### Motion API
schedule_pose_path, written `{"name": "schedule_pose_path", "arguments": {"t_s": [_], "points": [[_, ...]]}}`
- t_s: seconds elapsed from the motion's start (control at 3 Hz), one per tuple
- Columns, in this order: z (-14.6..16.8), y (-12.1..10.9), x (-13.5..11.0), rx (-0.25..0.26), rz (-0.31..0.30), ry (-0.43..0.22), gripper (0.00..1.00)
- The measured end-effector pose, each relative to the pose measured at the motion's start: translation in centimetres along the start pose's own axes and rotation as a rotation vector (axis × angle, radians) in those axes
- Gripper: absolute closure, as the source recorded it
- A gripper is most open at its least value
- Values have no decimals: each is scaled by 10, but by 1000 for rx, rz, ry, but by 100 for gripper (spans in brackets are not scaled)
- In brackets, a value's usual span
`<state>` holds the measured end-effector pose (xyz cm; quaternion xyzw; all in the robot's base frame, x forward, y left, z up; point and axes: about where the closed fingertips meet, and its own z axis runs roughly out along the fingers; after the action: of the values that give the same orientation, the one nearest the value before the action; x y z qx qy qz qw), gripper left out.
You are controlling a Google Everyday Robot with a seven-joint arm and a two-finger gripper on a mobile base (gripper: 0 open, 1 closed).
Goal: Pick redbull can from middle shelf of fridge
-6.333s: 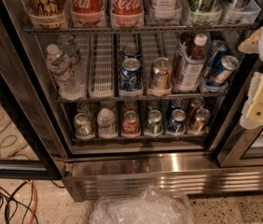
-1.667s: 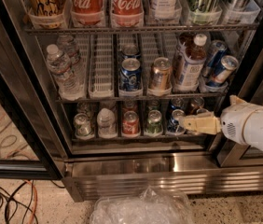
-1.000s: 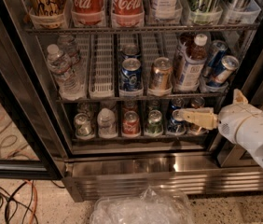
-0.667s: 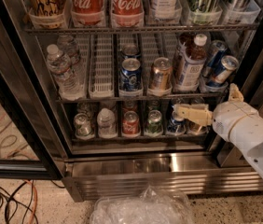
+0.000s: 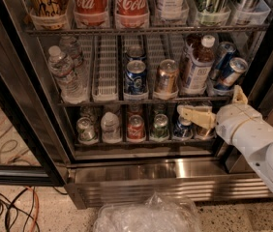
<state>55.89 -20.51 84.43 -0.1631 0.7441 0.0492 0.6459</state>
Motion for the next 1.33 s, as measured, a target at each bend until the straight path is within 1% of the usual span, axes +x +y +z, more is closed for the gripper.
{"name": "schedule_pose_path", "arguments": {"t_s": [0.33, 0.67, 1.0, 1.33], "points": [[3, -8, -4, 37, 2, -33, 13], [4, -20, -8, 89, 3, -67, 19], [2, -28, -7, 134, 14, -86, 20], [3, -37, -5, 174, 42, -107, 22]]}}
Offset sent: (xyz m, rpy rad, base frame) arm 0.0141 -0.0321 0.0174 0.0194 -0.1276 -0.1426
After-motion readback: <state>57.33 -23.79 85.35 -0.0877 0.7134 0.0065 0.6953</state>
